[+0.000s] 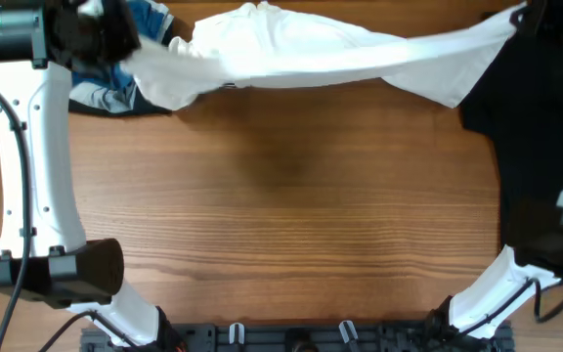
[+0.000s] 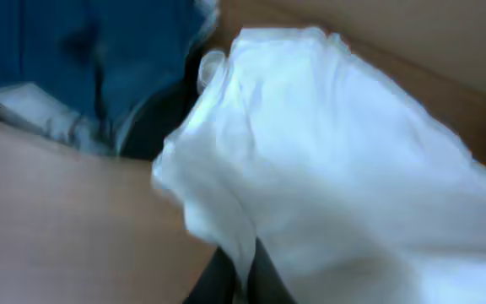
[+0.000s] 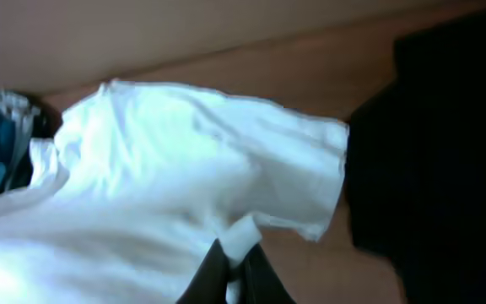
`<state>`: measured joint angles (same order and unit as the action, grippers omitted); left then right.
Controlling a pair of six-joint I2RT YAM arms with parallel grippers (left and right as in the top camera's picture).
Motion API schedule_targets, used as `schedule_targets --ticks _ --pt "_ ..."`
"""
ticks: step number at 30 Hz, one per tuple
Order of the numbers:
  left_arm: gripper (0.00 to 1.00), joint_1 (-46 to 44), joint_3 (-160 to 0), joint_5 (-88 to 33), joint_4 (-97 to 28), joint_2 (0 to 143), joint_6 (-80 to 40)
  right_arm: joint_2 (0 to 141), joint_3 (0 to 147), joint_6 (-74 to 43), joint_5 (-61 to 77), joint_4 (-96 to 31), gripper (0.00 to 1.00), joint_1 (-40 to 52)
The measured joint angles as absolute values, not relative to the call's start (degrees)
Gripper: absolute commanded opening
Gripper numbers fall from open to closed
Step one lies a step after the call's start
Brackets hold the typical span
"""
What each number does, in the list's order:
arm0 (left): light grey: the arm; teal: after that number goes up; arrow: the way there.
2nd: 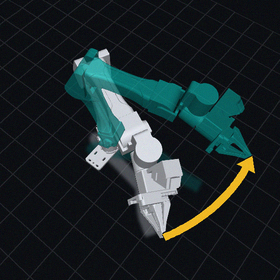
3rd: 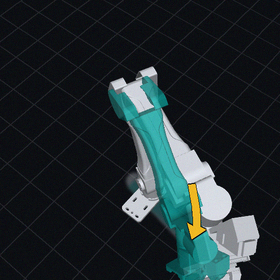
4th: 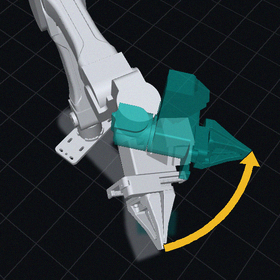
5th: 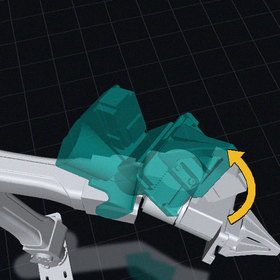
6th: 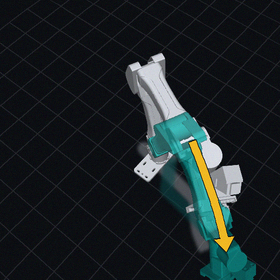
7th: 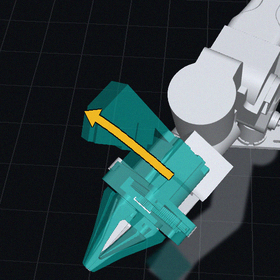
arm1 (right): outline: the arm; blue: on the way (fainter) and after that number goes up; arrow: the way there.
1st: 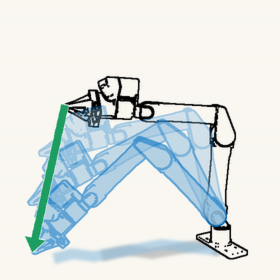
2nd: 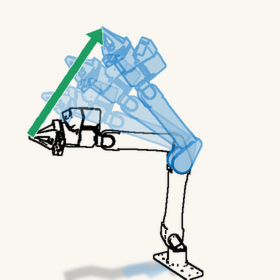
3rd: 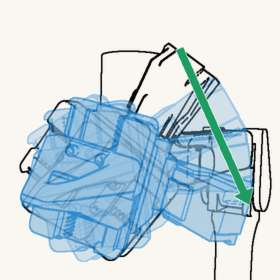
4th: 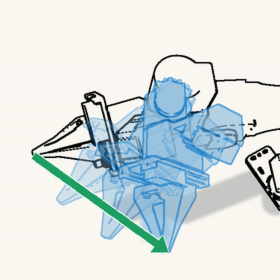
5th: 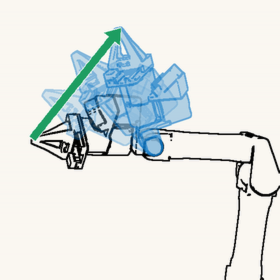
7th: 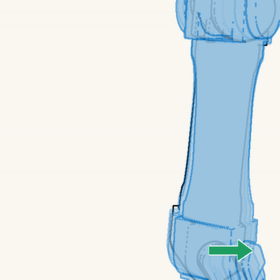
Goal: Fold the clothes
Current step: 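Lift the shirt with both grippers and shake it out toward the back, then lower the shirt flat onto the table with both grippers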
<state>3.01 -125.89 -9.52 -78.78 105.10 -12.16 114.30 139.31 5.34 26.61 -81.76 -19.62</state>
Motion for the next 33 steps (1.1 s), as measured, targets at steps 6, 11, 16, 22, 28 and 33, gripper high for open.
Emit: schedule_targets --ticks 6,11,16,22,28,33 --pt "0.04 3.0 -125.9 -7.9 -93.9 101.6 -12.0 104.7 139.3 7.5 26.7 -91.8 0.04 -24.3" --pt "0.04 3.0 -124.7 -5.8 -96.4 98.1 -12.0 97.2 135.0 6.9 24.9 -92.2 0.04 -25.5" --pt "0.04 3.0 -118.1 -5.1 -96.4 92.6 -12.1 90.1 121.5 5.8 22.8 -90.2 0.04 -25.5" --pt "0.04 3.0 -101.6 -4.6 -92.8 83.9 -13.2 81.2 98.0 3.0 20.9 -81.5 0.04 -25.5" --pt "0.04 0.7 -85.5 -5.9 -85.6 76.9 -17.5 69.1 77.0 -2.0 15.8 -76.8 0.04 -25.5" --pt "0.04 0.2 -76.2 -5.8 -82.9 74.4 -20.8 65.2 65.6 -5.9 13.0 -74.5 0.04 -25.5"
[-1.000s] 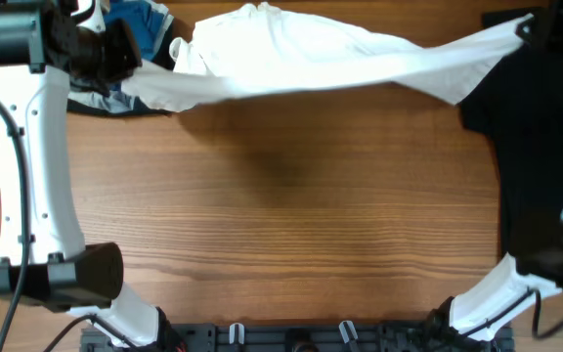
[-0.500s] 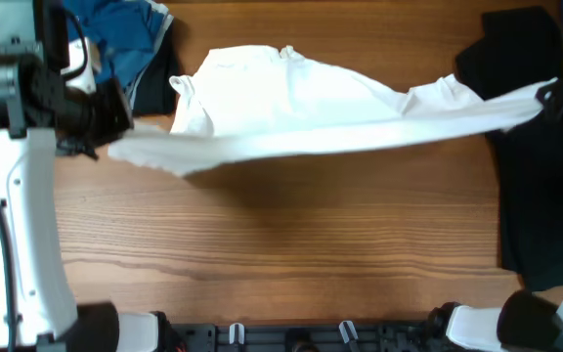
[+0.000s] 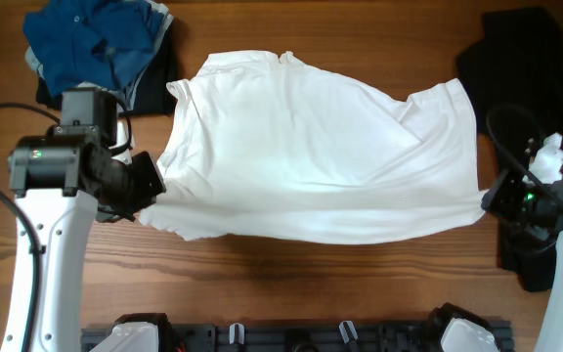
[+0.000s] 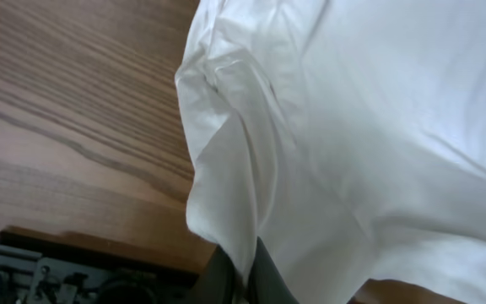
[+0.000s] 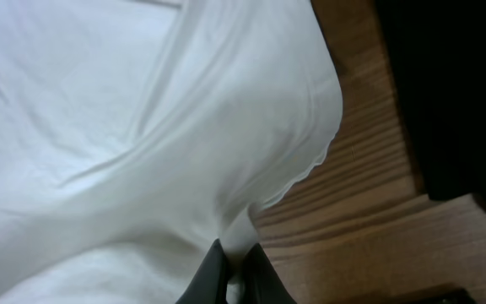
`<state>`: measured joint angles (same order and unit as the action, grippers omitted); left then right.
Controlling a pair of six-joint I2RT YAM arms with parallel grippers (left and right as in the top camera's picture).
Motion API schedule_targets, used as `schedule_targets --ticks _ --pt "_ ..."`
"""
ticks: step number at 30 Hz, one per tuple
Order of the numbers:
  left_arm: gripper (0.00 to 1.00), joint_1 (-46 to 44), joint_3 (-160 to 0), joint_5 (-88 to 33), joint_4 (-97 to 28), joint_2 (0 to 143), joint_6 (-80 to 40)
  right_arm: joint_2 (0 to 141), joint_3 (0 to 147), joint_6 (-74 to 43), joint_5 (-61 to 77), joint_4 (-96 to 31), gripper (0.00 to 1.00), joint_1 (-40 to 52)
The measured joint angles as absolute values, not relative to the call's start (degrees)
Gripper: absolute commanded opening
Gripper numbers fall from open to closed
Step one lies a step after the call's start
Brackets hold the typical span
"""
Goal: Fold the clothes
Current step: 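Lower the shirt flat onto the table with both grippers, then release the shirt and smooth its left edge with the left gripper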
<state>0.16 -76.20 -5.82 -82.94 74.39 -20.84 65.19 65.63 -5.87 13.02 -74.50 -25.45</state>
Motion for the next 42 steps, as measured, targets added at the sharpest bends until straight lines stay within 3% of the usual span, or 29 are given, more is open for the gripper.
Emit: schedule_targets --ticks 16,37,40,42 --pt "0.04 0.1 -69.2 -5.2 -53.8 78.7 -22.9 68.4 57.3 -8.4 11.3 -63.2 0.04 -25.5" --pt "0.05 -3.6 -69.2 -4.7 -35.4 98.3 -22.9 84.7 53.7 -12.0 11.5 -42.1 0.04 -25.5" --pt "0.11 -5.5 -69.2 -4.5 -33.8 98.8 -22.9 86.2 53.7 -12.0 11.5 -40.2 0.04 -25.5" --pt "0.28 -6.4 -69.2 -4.5 -33.1 99.2 -22.8 87.0 53.7 -12.0 11.5 -39.4 0.07 -25.5"
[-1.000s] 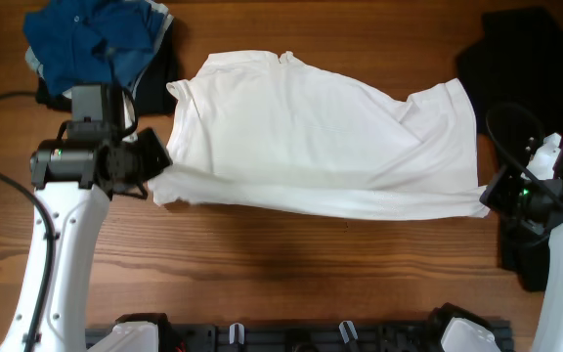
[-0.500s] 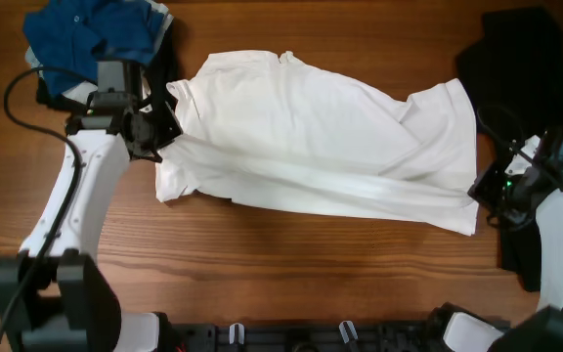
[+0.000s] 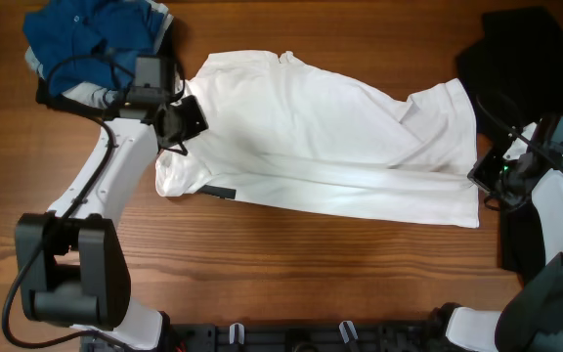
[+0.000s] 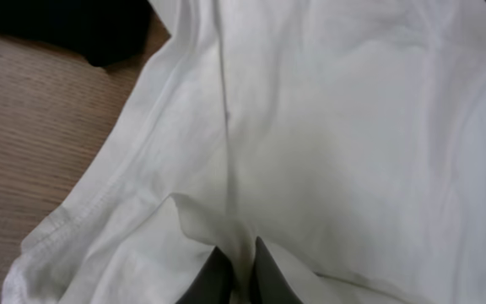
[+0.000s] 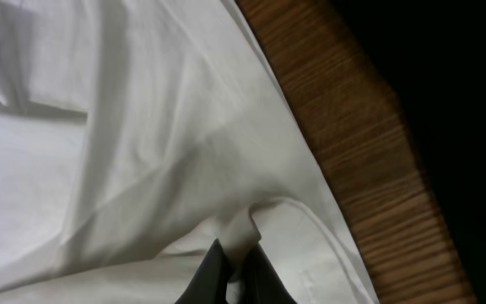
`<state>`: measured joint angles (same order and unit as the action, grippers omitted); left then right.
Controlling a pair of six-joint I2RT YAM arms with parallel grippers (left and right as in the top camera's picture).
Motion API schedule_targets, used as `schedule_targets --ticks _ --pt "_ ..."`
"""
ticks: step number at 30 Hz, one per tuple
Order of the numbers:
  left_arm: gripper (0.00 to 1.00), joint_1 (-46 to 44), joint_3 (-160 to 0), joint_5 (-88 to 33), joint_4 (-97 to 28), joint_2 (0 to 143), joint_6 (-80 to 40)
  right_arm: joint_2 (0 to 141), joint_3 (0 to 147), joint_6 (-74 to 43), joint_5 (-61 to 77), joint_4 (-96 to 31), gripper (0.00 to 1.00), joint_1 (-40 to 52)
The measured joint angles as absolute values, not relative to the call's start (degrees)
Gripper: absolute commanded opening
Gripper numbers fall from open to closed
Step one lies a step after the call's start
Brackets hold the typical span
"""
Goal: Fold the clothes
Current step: 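Release the shirt and smooth its left edge with the left gripper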
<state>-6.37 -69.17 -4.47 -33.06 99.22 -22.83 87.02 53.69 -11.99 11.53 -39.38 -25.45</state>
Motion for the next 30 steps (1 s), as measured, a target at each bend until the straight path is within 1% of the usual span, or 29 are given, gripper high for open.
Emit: schedule_targets --ticks 1,2,3,4,5,6,9,11,13,16,19,22,23,25,30 --pt "0.40 -6.7 -69.2 -4.3 -33.0 99.5 -22.7 87.4 53.7 -12.0 11.5 -39.0 0.28 -25.5" --pt "0.51 -6.9 -69.2 -4.2 -33.1 99.7 -23.0 87.5 53.7 -12.0 11.5 -38.7 0.43 -25.5" --pt "0.60 -6.9 -69.2 -3.9 -33.2 99.9 -23.0 87.5 53.7 -12.2 11.5 -38.5 0.56 -25.5" --pt "0.66 -6.9 -69.2 -3.4 -33.2 100.1 -23.0 87.5 53.7 -12.4 11.6 -38.4 0.65 -25.5" --pt "0.72 -6.9 -69.2 -2.8 -33.2 100.2 -22.9 87.5 53.7 -12.1 11.5 -38.0 0.70 -25.5" --pt "0.75 -6.9 -69.2 -1.9 -33.2 100.2 -23.3 87.5 53.7 -12.1 11.5 -37.8 0.73 -25.5" --pt "0.80 -6.8 -69.2 0.2 -33.2 100.2 -23.1 87.5 53.7 -12.0 11.5 -37.6 0.78 -25.5" --pt "0.82 -6.4 -69.2 0.9 -33.4 100.2 -23.1 87.5 54.2 -11.7 11.5 -38.7 0.79 -25.5" --pt "0.88 -5.4 -69.7 1.4 -35.6 100.3 -23.0 87.7 57.4 -11.1 11.6 -42.0 0.80 -25.5" --pt "0.90 -4.0 -73.2 1.7 -40.9 100.4 -21.2 88.0 65.2 -9.1 12.4 -47.0 0.81 -25.5" --pt "0.92 -3.7 -83.5 1.6 -49.6 100.7 -17.7 88.0 74.9 -5.8 14.6 -52.2 0.84 -25.5" --pt "0.99 -4.1 -95.9 -0.6 -55.3 100.7 -14.3 88.0 81.6 -2.9 15.9 -55.0 0.85 -25.5" --pt "1.00 -4.5 -100.2 -1.5 -56.0 100.7 -13.2 88.0 83.4 -1.8 16.3 -55.3 0.84 -25.4" --pt "1.00 -5.7 -105.2 -2.6 -55.0 100.6 -11.6 88.0 84.9 -0.7 16.5 -55.2 0.85 -25.1" --pt "1.00 -8.2 -107.1 -4.0 -49.2 102.4 -8.5 88.0 85.2 0.9 16.7 -55.3 0.85 -22.9"
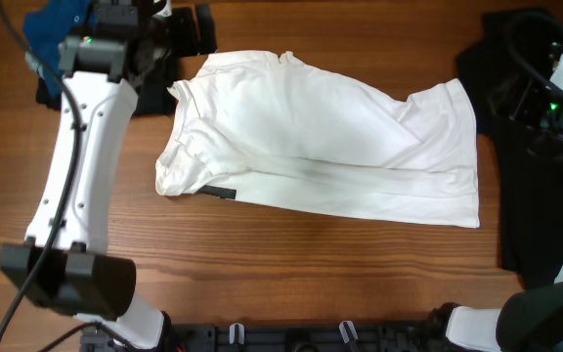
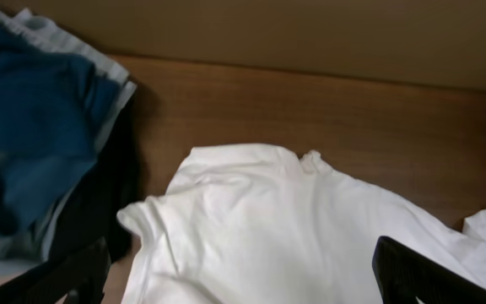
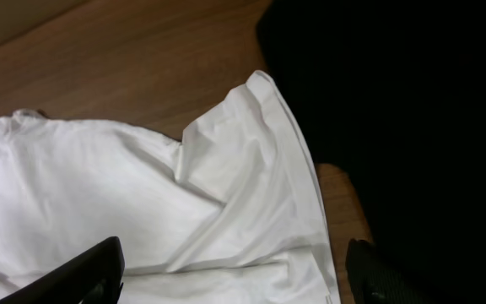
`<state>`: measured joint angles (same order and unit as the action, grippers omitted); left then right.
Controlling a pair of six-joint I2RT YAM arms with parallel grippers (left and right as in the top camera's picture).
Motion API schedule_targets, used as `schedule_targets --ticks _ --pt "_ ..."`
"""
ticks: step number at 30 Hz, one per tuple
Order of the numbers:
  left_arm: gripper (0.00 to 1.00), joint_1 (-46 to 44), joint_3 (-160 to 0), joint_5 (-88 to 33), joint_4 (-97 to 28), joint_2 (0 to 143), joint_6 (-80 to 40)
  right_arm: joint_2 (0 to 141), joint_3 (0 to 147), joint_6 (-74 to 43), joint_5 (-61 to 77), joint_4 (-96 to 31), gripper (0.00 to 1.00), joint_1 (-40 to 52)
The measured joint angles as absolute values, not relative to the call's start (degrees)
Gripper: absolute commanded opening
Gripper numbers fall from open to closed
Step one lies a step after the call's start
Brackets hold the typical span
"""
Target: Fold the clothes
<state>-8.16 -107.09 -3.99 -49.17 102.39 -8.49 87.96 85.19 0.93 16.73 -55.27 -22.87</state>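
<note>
A white T-shirt [image 1: 330, 147] lies spread across the middle of the table, its left edge bunched in folds [image 1: 179, 166]. It also shows in the left wrist view as the white T-shirt [image 2: 294, 228] and in the right wrist view as the white T-shirt [image 3: 142, 194]. My left gripper [image 1: 195, 29] hangs above the shirt's far left corner, open and empty, as the left gripper [image 2: 239, 291] shows in its own view. My right gripper [image 1: 531, 98] is off the shirt's right edge, above black cloth. The right gripper [image 3: 230, 291] is open and empty too.
A pile of blue clothes [image 1: 66, 24] over a dark garment sits at the far left corner, seen as blue clothes [image 2: 24, 143] by the left wrist. Black clothes [image 1: 526, 59] lie along the right side, filling the black clothes [image 3: 412, 110] area. Bare wooden table [image 1: 291, 264] lies in front.
Both grippers were shut on the shirt, left at its left side, right at its right edge. Now both are open, raised and back toward the far corners. The shirt stays flat.
The shirt first hung stretched between both shut grippers at the far edge of the table. Then it was spread over the table with the grippers holding its near edge. Then the grippers held it low at its sides, and now it lies released.
</note>
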Motion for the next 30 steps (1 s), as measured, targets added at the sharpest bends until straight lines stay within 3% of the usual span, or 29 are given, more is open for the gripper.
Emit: schedule_targets --ticks 9,15,30 --pt "0.99 -8.2 -107.2 -4.4 -29.7 124.7 -4.9 88.0 85.2 1.8 16.9 -57.3 0.85 -20.3" --pt "0.96 -8.2 -107.1 -2.9 -20.0 131.6 -4.0 88.0 85.2 1.8 16.9 -58.1 0.84 -20.3" --pt "0.92 -8.2 -107.1 0.8 -19.4 139.1 -3.7 88.0 85.2 1.8 16.6 -58.3 0.84 -20.3"
